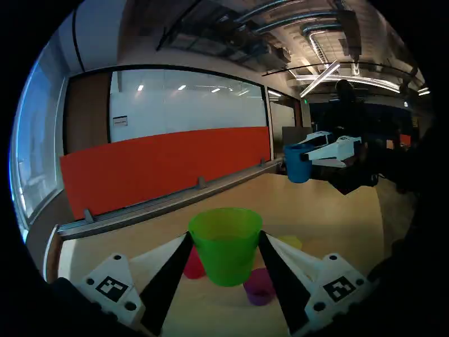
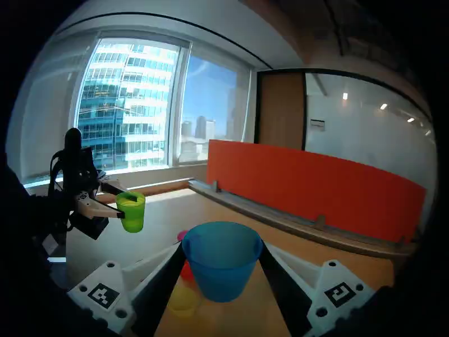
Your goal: Pour water
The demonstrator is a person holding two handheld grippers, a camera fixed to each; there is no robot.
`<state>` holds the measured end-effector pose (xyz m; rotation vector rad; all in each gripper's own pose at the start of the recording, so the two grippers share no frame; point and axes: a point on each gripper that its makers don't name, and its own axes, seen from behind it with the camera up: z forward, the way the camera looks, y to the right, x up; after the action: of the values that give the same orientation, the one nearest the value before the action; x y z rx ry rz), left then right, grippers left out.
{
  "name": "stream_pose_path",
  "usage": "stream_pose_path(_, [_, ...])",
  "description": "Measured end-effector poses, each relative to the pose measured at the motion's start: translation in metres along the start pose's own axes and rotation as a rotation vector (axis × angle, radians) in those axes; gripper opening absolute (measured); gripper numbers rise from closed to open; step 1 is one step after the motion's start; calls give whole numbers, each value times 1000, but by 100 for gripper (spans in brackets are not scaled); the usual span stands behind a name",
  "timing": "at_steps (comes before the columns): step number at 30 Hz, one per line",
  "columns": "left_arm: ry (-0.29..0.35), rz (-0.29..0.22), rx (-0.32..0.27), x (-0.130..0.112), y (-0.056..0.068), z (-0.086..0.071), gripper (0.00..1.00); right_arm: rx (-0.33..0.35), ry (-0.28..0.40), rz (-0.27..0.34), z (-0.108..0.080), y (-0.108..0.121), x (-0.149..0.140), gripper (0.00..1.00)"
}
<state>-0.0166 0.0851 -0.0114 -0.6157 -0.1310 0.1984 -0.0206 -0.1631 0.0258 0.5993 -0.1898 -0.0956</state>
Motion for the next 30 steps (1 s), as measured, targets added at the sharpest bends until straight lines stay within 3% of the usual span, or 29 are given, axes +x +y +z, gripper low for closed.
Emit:
stream_pose_path(18, [-216,31,-21,-68,-16,23,84,40,-118,9,29,13,-55,93])
stream_pose_path(30, [-361,37,-42,-112,-23,30,84,85,-219,-1,42,17,-96,93])
